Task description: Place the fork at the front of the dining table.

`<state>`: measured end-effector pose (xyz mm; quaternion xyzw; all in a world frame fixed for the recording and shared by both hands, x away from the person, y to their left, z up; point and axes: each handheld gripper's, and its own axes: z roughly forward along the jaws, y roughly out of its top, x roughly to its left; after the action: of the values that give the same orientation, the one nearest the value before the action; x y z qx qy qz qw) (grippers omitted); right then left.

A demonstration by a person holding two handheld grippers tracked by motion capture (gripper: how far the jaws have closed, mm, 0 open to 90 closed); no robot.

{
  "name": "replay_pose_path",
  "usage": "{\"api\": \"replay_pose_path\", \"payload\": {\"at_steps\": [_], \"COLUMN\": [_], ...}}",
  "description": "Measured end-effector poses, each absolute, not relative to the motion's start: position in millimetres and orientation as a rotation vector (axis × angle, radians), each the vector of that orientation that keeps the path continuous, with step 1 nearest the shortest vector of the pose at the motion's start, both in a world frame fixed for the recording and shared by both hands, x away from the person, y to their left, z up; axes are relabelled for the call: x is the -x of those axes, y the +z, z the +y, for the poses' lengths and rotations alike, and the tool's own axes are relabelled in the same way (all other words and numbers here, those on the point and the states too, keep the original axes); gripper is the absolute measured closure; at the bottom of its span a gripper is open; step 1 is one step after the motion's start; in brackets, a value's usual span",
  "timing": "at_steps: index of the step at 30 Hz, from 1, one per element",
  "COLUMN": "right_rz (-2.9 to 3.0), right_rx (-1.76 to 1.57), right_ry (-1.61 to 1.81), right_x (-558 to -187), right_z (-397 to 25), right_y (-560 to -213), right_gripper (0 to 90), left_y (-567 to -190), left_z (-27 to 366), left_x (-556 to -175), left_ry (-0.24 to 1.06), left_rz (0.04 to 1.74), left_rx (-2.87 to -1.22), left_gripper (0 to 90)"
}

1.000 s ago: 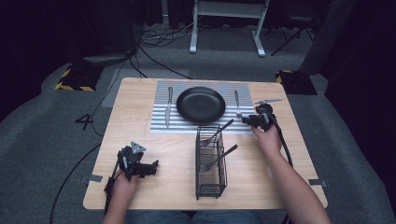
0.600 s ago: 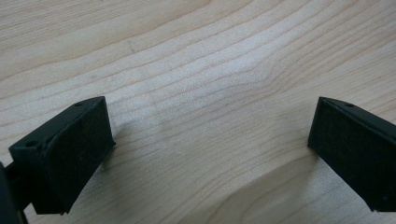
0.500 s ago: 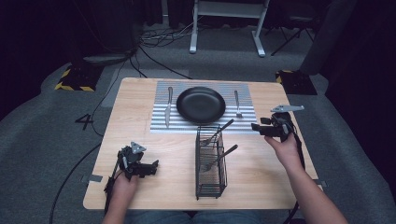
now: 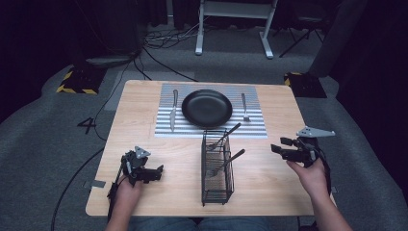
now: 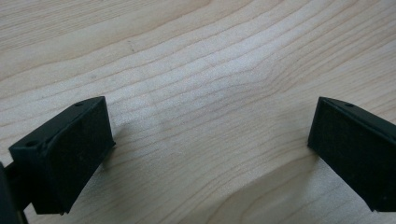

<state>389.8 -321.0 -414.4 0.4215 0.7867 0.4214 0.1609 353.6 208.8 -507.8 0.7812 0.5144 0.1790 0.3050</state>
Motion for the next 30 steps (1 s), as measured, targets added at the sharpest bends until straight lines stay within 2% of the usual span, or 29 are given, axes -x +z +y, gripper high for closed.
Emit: {"api": "replay_pose_path", "payload": {"at_steps": [9,20,24,28,30], "right_rz": [2.188,2.273,2.308,2.272,2.238], "right_rx": [-1.17,-1.241,-1.283,-1.205,-1.142], "right_ry": [1.271,1.298,1.239,1.008,0.984], "right_x": [-356.7,-344.0,-343.8,-338.6,-335.2], "right_z": [-340.0,-346.6,-345.8,-344.1,-345.0], "right_y": [-436.6,-473.2,-482.5,-494.6,-502.7], "right_gripper": [41.6,40.7,38.5,36.1,32.1], "left_y": [-507.8,-507.7,-507.7,-507.5,-507.6], "left_z": [209.4,210.3,210.3,210.2,210.1], "left_x": [-349.6,-348.2,-348.2,-348.6,-348.9], "left_ry": [0.477,0.475,0.475,0.473,0.473], "left_rz": [1.366,1.364,1.363,1.36,1.358], "left_rx": [-2.066,-2.068,-2.068,-2.073,-2.073], "left_gripper": [0.0,0.1,0.1,0.0,0.0]}}
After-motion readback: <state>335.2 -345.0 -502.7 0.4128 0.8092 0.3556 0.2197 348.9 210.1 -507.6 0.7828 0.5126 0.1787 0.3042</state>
